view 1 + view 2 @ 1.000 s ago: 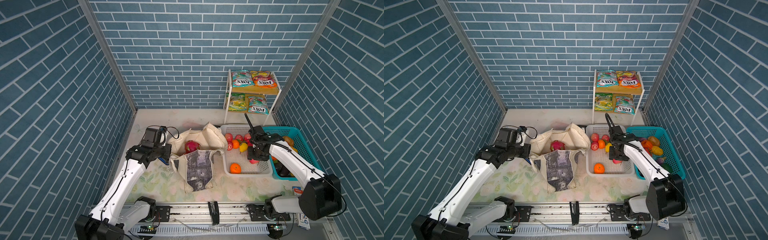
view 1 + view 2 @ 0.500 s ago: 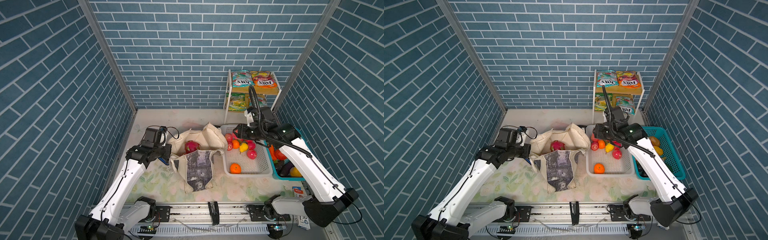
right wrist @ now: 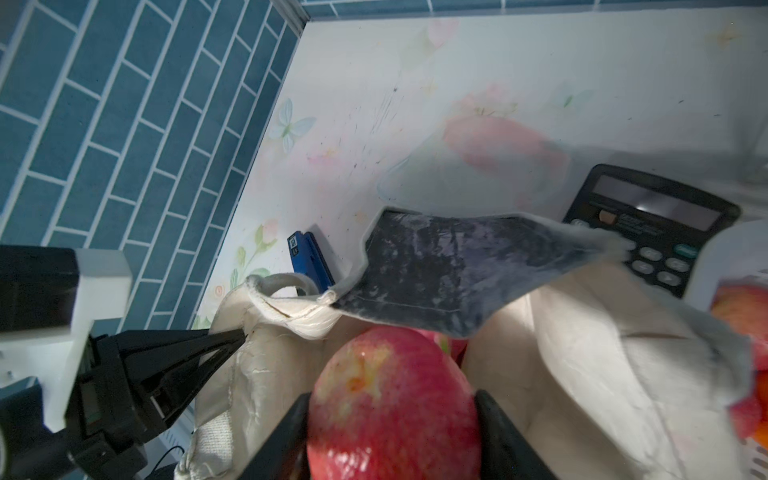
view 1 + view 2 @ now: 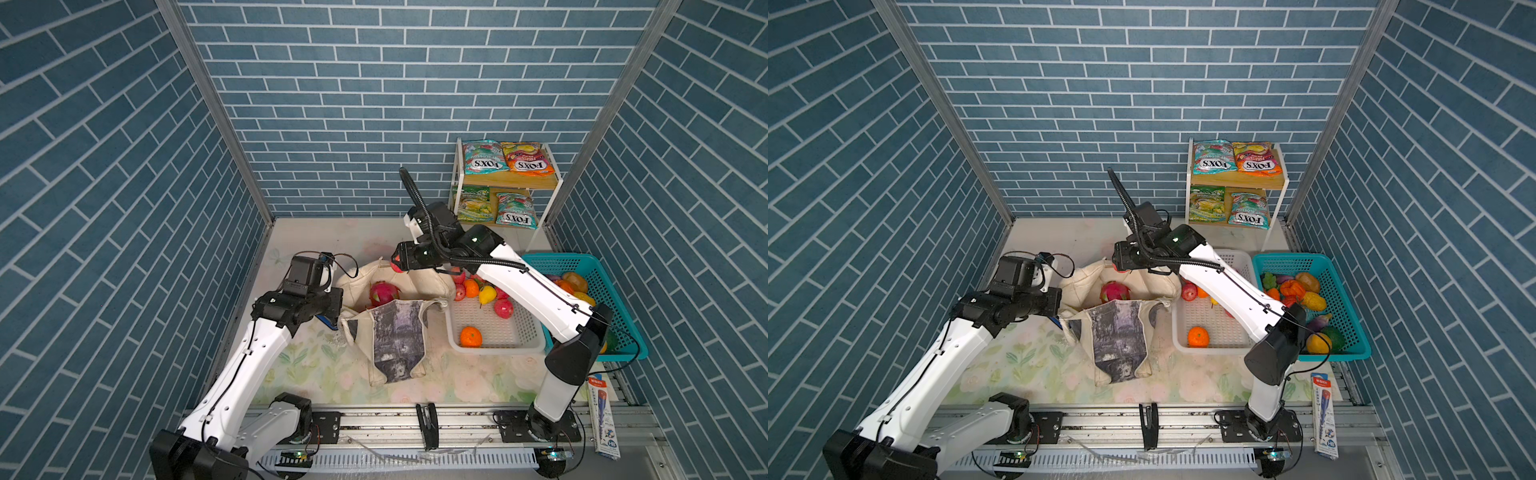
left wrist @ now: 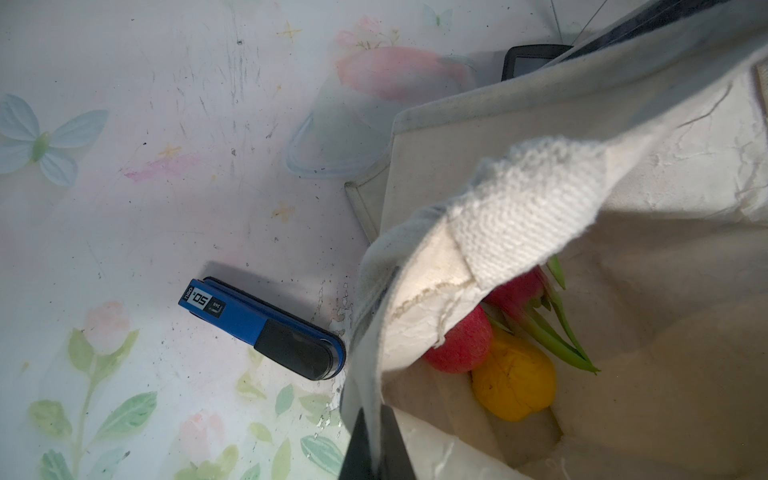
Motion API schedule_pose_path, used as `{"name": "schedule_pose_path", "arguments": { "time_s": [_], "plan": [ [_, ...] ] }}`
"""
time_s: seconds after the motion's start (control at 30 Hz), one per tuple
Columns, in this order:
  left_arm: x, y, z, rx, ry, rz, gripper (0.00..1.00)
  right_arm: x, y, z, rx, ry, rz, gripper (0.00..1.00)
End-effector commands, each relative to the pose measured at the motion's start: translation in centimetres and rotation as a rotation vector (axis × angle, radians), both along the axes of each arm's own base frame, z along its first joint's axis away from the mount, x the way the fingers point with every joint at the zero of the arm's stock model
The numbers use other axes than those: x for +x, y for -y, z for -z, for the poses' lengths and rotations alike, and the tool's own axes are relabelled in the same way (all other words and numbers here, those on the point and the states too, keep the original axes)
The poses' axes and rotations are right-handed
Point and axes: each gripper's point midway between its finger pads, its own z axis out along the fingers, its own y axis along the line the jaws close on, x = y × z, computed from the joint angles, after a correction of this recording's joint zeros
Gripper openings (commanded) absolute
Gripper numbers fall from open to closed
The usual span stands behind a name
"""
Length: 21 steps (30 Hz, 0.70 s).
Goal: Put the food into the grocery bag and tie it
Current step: 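Lift the red apple with the right gripper and carry it over the bag, then lower the apple into the bag and open the right gripper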
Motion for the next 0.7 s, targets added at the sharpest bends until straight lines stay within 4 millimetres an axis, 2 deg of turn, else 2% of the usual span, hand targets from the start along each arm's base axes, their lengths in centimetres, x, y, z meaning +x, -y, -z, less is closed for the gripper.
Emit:
{"name": "schedule_pose_path", "arguments": {
  "time_s": [0.0,0.27,0.67],
  "plan": [
    [-0.2,-0.2,0.0,-0.001,0.004,-0.003,0.04,-1.1,-1.1,-0.3,0.006,-0.009,-0.014,0.44],
    [-0.2,-0.2,0.0,-0.002,0.004,-0.004,0.04,-2.6,-2.2,2.1,-0.049,-0.031,-0.044,0.45],
    [-0.3,-0.2,-0.1,-0.001,0.007,-0.006,0.04,-2.8,-1.8,5.6,-0.128,-0.065,-0.039,0.47]
  ]
}}
